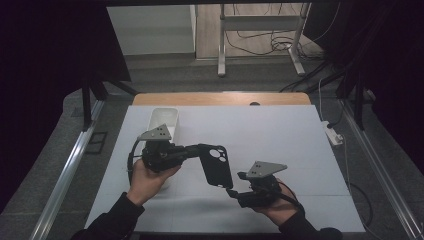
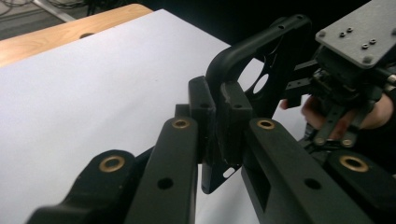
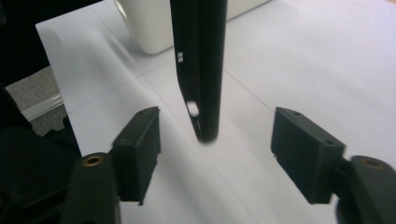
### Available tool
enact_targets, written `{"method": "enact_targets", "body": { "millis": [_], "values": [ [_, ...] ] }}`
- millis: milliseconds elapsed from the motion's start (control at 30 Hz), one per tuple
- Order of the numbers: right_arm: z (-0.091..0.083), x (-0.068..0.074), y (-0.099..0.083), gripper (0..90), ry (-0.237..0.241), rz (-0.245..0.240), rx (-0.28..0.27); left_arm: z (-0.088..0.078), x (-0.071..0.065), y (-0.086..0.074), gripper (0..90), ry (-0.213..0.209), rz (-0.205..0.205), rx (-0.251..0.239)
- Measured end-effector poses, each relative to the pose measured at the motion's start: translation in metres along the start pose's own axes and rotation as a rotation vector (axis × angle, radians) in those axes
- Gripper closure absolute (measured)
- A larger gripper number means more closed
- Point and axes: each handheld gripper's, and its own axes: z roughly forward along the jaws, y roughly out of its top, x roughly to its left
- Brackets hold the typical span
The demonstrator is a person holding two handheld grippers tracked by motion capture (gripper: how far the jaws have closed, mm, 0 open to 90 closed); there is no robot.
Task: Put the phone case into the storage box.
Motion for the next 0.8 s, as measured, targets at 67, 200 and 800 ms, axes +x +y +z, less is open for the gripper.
{"method": "enact_targets", "body": {
  "millis": [67,200,800],
  "values": [
    [-0.003,-0.002,-0.002,27.0,-0.012,-0.001,0.002,-0.002,0.002,0.001,84.9,0.011,-0.002,-0.001],
    [-0.012,-0.004,-0.007,21.6,-0.044,0.013,0.001,-0.008,0.006,0.002,85.0,0.039,0.0,0.004],
    [-0.042,-0.018,-0.032,0.0,-0.161,0.037,0.058,-0.043,0.019,0.008,85.0,0.133,0.003,0.001]
  ]
}}
